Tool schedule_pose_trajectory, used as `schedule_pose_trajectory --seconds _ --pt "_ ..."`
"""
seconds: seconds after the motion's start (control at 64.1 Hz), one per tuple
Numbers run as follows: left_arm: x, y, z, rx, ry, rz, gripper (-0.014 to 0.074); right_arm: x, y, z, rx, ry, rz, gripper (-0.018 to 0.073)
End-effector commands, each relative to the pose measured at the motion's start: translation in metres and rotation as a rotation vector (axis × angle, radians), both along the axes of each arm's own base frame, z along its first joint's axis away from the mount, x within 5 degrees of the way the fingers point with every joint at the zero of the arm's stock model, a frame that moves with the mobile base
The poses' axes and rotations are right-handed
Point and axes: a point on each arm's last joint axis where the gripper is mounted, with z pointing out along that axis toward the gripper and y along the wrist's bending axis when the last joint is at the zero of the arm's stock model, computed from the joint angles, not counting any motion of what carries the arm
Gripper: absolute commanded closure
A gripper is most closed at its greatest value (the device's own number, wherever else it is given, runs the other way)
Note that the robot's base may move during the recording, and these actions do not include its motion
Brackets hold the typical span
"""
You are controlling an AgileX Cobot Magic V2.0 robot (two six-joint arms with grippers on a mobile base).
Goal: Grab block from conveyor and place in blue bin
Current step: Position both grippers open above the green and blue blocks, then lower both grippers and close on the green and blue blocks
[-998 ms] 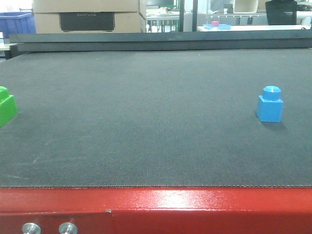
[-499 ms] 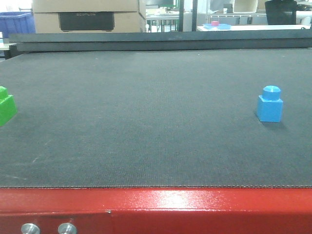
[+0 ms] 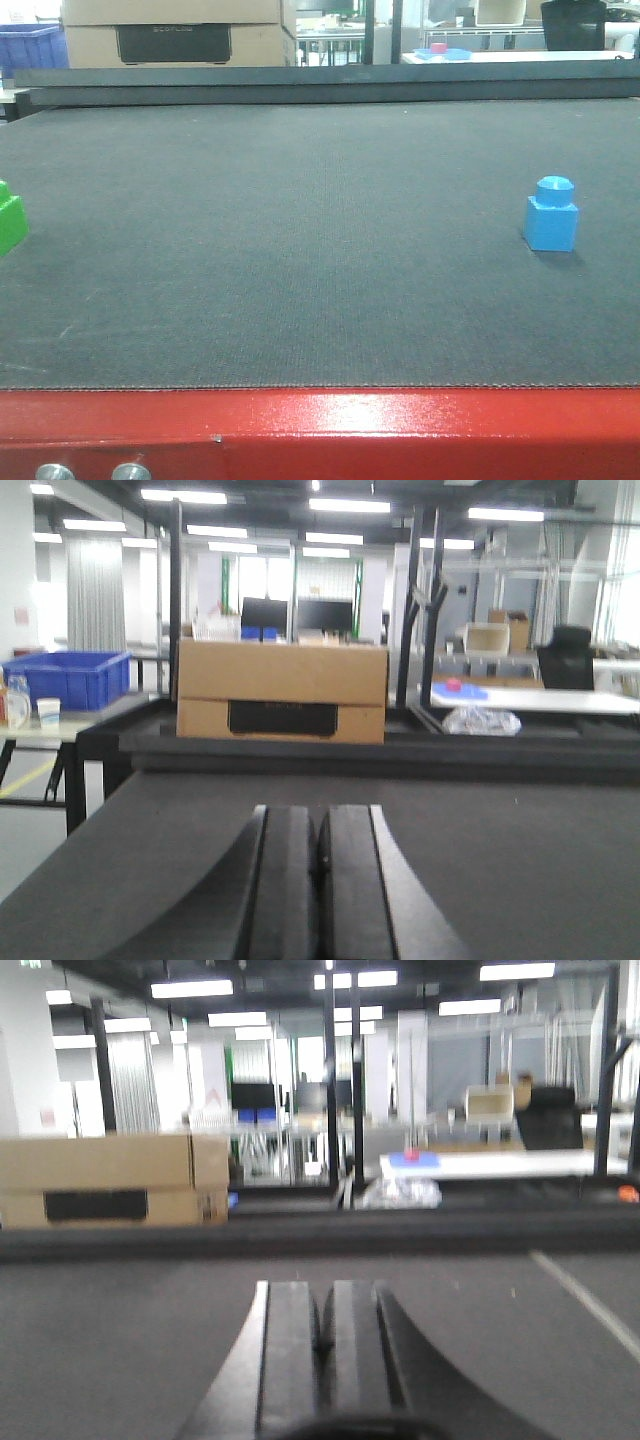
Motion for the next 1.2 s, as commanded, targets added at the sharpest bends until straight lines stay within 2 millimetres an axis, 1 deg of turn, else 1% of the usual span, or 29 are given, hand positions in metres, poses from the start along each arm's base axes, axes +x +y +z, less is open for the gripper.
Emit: schedule_pose_trajectory --seconds 0.0,0.078,0.094,0.109,0.14,0.156,0.203,0.265,0.296,0.359,0.405,0.514,0.608,0.67,0.78,0.857,0.904,0.998,1.013,1.107,1.154,1.185 --pt "0.007 0.000 0.016 -0.006 0.119 -0.001 0.0576 0.014 0.002 0.011 -0.024 0.117 0.005 0.0568" --pt "0.018 0.000 0.026 -0.006 0.205 -0.004 0.0461 0.024 0.003 0.015 -0.029 0.174 0.009 0.0393" --pt "0.020 0.000 0.027 -0.006 0.220 -0.004 0.0423 0.026 0.003 0.015 -0.030 0.183 0.009 0.0358" --pt "0.022 0.000 0.028 -0.006 0.236 -0.004 0.0396 0.029 0.003 0.015 -0.031 0.197 0.010 0.0304" --pt "0.027 0.000 0.030 -0.006 0.271 -0.004 0.0343 0.033 0.003 0.014 -0.032 0.214 0.010 0.0232" --pt "0.030 0.000 0.031 -0.007 0.287 -0.005 0.0289 0.035 0.003 0.014 -0.032 0.220 0.010 0.0181" --pt "0.035 -0.001 0.033 -0.010 0.309 -0.012 0.0209 0.039 0.003 0.012 -0.036 0.244 0.010 0.0074" --pt "0.039 -0.001 0.034 -0.008 0.319 -0.024 0.0108 0.042 0.003 0.011 -0.042 0.260 0.007 -0.0012" --pt "0.041 -0.002 0.033 -0.002 0.326 -0.031 0.0056 0.043 0.003 0.011 -0.043 0.262 0.007 -0.0012" --pt "0.046 -0.001 0.033 0.029 0.339 -0.025 -0.0002 0.044 0.004 0.013 -0.043 0.254 0.016 0.0000" --pt "0.051 -0.001 0.032 0.043 0.357 -0.029 -0.0006 0.045 0.005 0.016 -0.047 0.253 0.029 0.0010" --pt "0.064 -0.004 0.035 0.045 0.421 -0.048 -0.0001 0.055 0.011 0.028 -0.103 0.300 0.083 0.0033" --pt "0.078 -0.007 0.040 0.052 0.486 -0.071 -0.0001 0.078 0.020 0.038 -0.136 0.396 0.145 0.0043" --pt "0.086 -0.009 0.043 0.060 0.510 -0.088 -0.0001 0.097 0.028 0.045 -0.153 0.464 0.180 0.0043" --pt "0.100 -0.015 0.046 0.071 0.539 -0.122 -0.0001 0.135 0.042 0.043 -0.183 0.602 0.220 0.0040" --pt "0.108 -0.018 0.045 0.077 0.561 -0.137 -0.0001 0.164 0.050 0.037 -0.199 0.692 0.231 0.0039" --pt "0.112 -0.020 0.043 0.079 0.574 -0.145 -0.0001 0.184 0.055 0.028 -0.207 0.749 0.232 0.0038" --pt "0.115 -0.021 0.041 0.079 0.594 -0.146 -0.0001 0.211 0.062 0.014 -0.198 0.829 0.228 0.0039" --pt "0.115 -0.021 0.041 0.079 0.596 -0.146 -0.0001 0.217 0.064 0.009 -0.183 0.854 0.222 0.0039" --pt "0.116 -0.021 0.040 0.079 0.600 -0.146 -0.0001 0.242 0.070 -0.011 -0.132 0.953 0.199 0.0041" --pt "0.116 -0.021 0.040 0.079 0.600 -0.146 -0.0001 0.256 0.074 -0.027 -0.123 1.016 0.190 0.0043" --pt "0.116 -0.021 0.040 0.079 0.600 -0.146 -0.0001 0.263 0.075 -0.034 -0.120 1.042 0.186 0.0043"
